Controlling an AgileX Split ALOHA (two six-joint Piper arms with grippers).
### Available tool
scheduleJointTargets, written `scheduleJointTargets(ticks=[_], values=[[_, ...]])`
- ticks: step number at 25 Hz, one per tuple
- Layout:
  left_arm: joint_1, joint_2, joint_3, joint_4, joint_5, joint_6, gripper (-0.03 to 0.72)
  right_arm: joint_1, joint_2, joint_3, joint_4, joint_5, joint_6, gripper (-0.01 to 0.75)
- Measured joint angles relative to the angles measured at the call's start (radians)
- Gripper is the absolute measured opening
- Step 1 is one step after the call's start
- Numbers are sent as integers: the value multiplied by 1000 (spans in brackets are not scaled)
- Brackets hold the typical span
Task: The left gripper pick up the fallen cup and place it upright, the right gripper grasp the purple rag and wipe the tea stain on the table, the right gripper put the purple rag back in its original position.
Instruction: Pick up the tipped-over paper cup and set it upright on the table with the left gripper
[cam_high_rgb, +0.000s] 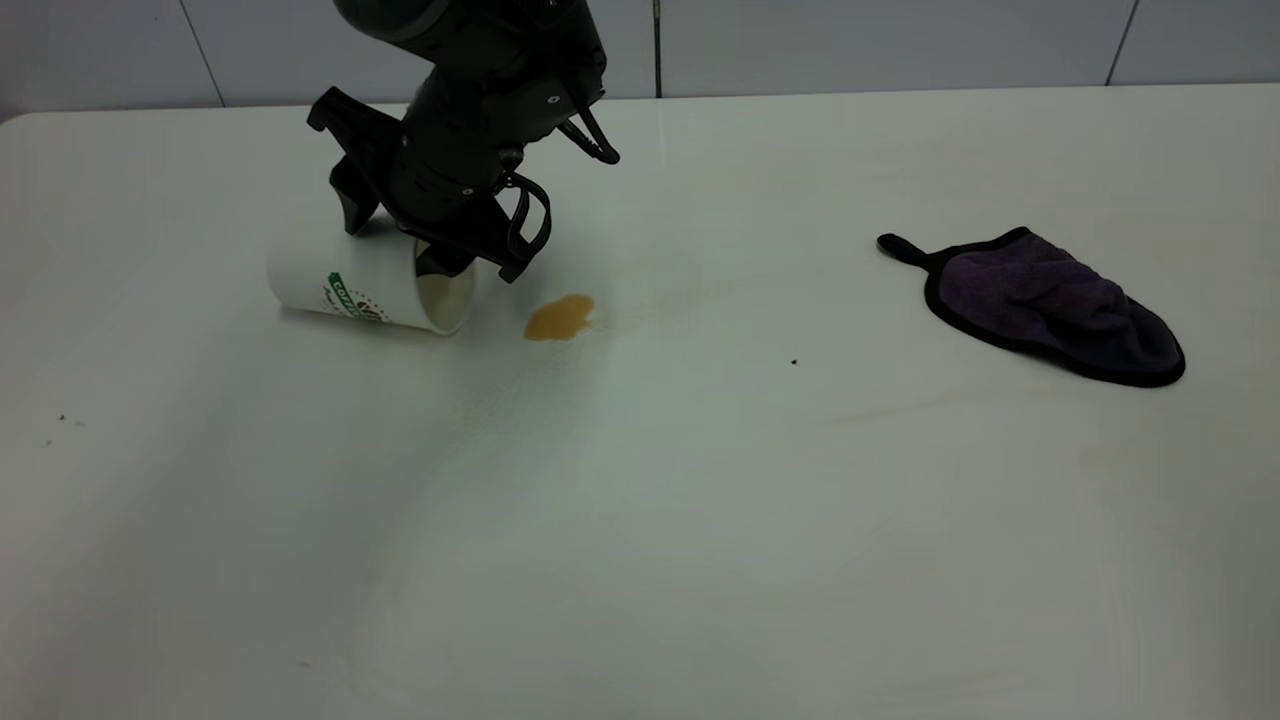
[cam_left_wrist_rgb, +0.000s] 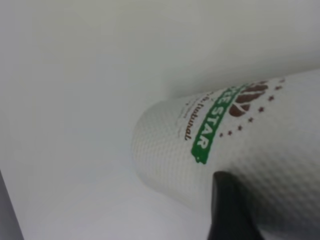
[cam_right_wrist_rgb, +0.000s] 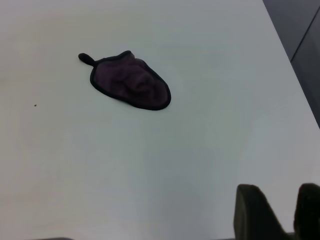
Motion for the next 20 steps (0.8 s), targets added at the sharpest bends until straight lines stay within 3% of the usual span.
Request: scheduleJointTargets(ticks=[5, 6, 8, 13, 20], values=[[4, 0, -2, 106, 58, 0, 71, 0, 0, 0, 0, 0, 0, 237], [6, -3, -2, 125, 75, 5, 22, 0, 0, 0, 0, 0, 0, 237], [8, -23, -4, 119, 93, 47, -14, 0, 0, 0, 0, 0, 0, 237], [33, -143, -86, -64, 79, 281, -18, 0, 0, 0, 0, 0, 0, 237], [210, -215, -247, -544, 83, 664, -18, 0, 0, 0, 0, 0, 0, 237]])
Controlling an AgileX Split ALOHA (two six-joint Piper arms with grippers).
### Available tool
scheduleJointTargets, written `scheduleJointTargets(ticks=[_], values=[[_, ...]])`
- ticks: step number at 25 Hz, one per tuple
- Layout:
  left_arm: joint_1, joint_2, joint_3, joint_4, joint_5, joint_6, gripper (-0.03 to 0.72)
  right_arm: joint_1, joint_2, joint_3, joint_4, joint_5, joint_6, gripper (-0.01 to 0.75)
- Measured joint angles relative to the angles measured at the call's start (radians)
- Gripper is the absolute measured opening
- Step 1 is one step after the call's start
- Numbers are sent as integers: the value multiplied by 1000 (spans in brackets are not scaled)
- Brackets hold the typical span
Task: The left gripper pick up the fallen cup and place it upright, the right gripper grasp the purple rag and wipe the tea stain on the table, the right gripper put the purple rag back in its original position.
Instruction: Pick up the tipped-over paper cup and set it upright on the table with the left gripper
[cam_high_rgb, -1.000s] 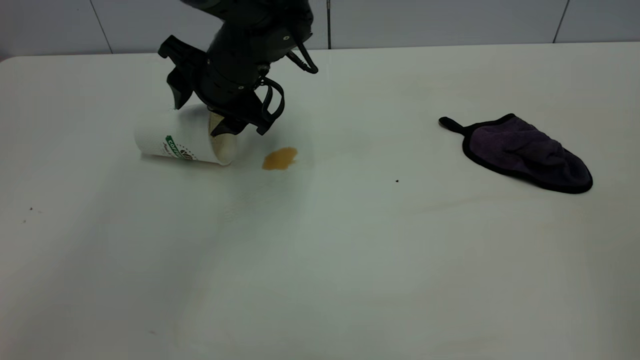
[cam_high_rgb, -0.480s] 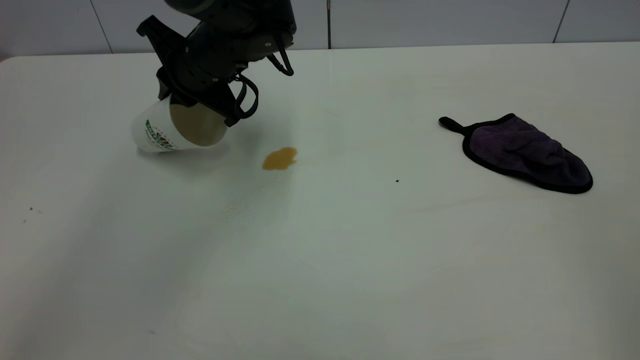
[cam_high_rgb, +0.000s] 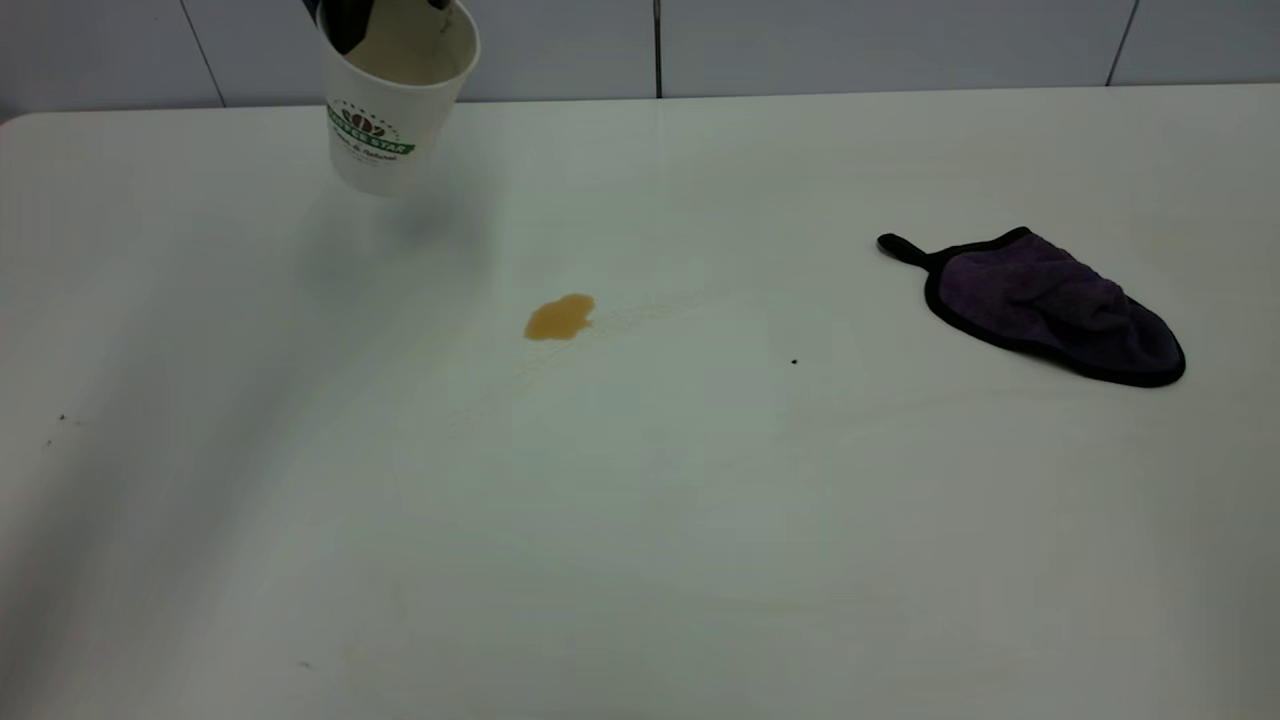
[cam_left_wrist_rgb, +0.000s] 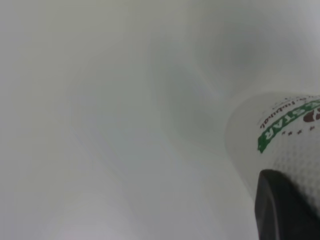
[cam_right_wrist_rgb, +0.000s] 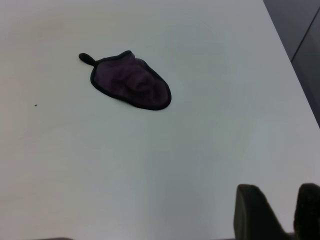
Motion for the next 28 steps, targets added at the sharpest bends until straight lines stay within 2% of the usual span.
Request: scheduleJointTargets(ticks=[5, 8, 15, 20, 24, 27, 28], values=[[112, 10, -4, -172, -39, 86, -18, 0, 0, 0, 0, 0, 0, 237], [155, 32, -5, -240, -62, 93, -18, 0, 0, 0, 0, 0, 0, 237], [216, 122, -5, -419, -106, 135, -18, 0, 0, 0, 0, 0, 0, 237], [237, 151, -5, -484, -133, 162, 2, 0, 0, 0, 0, 0, 0, 237], [242, 169, -5, -497, -155, 164, 78, 0, 0, 0, 0, 0, 0, 237], [242, 182, -5, -497, -160, 167, 178, 0, 0, 0, 0, 0, 0, 237], [242, 186, -5, -497, -160, 168, 233, 0, 0, 0, 0, 0, 0, 237]])
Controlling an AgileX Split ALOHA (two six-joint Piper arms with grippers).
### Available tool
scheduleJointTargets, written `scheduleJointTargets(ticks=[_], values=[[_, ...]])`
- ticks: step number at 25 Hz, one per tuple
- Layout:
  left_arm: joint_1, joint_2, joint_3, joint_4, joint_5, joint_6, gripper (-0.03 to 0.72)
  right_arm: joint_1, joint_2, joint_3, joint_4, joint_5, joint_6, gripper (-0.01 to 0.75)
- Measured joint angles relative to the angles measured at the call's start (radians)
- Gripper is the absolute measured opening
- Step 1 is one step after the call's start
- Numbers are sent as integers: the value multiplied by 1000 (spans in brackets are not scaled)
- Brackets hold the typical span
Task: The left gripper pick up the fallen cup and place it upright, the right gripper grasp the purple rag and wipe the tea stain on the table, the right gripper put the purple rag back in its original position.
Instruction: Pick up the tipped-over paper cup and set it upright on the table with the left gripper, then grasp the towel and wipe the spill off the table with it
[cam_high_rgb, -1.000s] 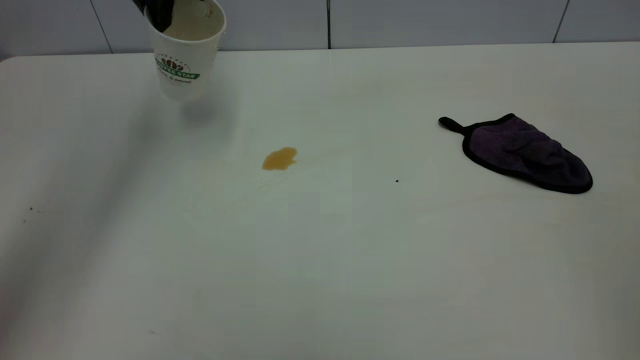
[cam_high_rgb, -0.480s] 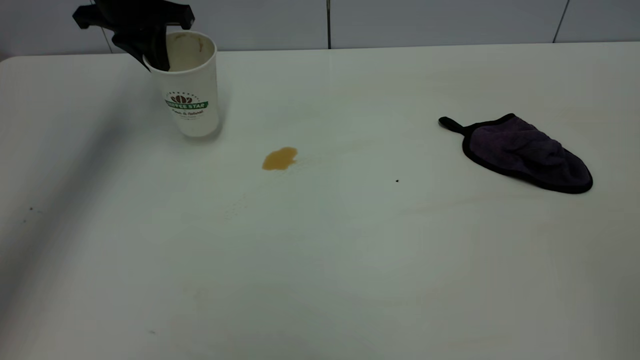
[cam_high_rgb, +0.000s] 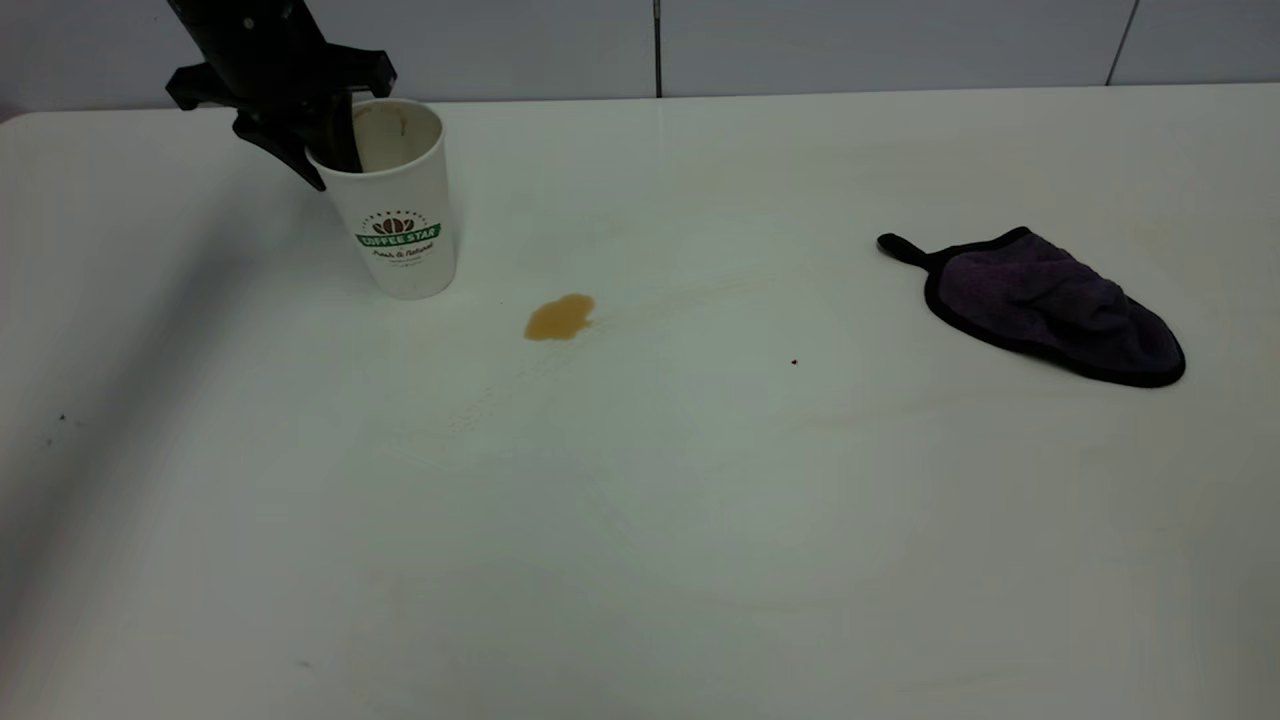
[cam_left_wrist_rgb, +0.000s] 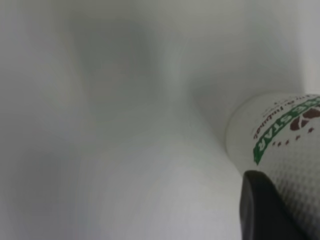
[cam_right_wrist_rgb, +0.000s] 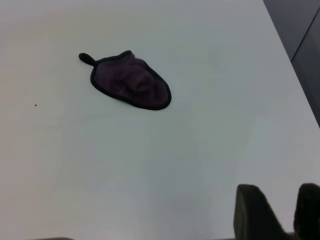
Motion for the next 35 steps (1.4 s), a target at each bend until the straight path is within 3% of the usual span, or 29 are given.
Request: scheduleJointTargets(ticks=[3, 6, 9, 13, 20, 29, 35], values=[[0, 3, 0, 0, -1, 2, 380, 0, 0, 0, 0, 0, 0, 237], [0, -11, 0, 1, 1, 3, 574, 0, 0, 0, 0, 0, 0, 237], [0, -61, 0, 3, 20, 3, 657, 0, 0, 0, 0, 0, 0, 237], [0, -175, -2, 4, 84, -1, 655, 0, 0, 0, 0, 0, 0, 237], [0, -413, -8, 79, 339, -25, 631, 0, 0, 0, 0, 0, 0, 237], [0, -683, 29, 211, 345, -27, 585, 0, 0, 0, 1, 0, 0, 237], [0, -905, 244, 220, 345, -52, 567, 0, 0, 0, 1, 0, 0, 237]])
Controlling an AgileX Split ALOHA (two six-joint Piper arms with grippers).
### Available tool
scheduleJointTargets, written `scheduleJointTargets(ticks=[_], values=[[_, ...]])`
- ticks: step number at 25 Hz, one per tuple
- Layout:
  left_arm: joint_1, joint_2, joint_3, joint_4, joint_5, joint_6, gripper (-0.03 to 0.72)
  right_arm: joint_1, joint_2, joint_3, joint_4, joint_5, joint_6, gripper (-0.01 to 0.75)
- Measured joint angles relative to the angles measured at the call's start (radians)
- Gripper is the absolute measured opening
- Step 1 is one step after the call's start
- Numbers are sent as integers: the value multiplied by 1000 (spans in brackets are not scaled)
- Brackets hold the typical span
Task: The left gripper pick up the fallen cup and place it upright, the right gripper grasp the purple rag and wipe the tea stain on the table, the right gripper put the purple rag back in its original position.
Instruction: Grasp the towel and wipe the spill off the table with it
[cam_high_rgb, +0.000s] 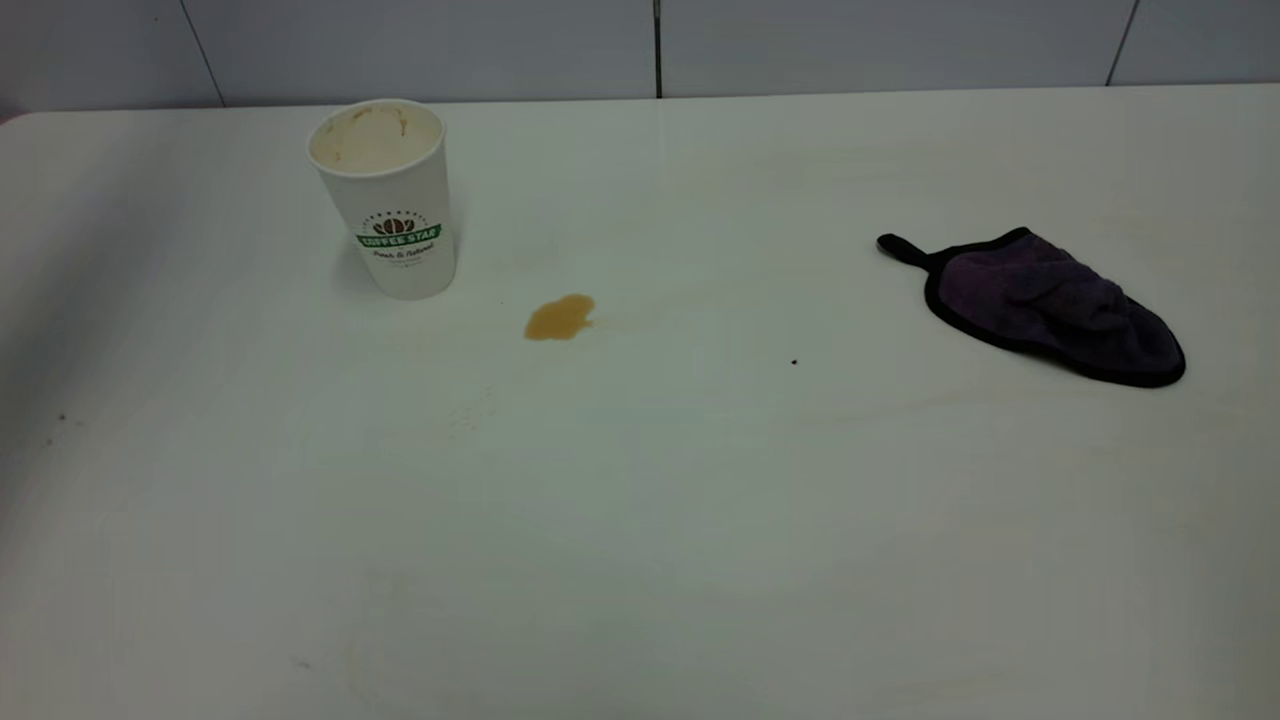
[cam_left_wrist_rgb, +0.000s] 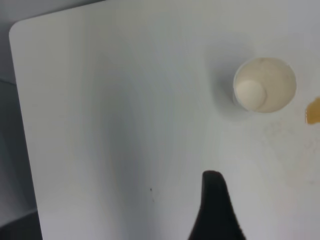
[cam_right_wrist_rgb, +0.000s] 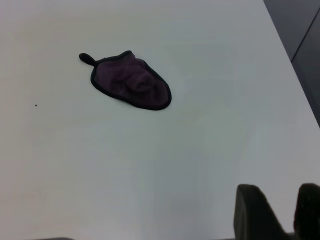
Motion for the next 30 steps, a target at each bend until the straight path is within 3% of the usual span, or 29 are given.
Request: scheduleJointTargets(ticks=[10, 30], values=[[0, -445, 506, 102, 0, -186, 567, 0, 0, 0, 0, 0, 0, 237], [0, -1184, 1290, 109, -25, -230, 567, 0, 0, 0, 0, 0, 0, 237]])
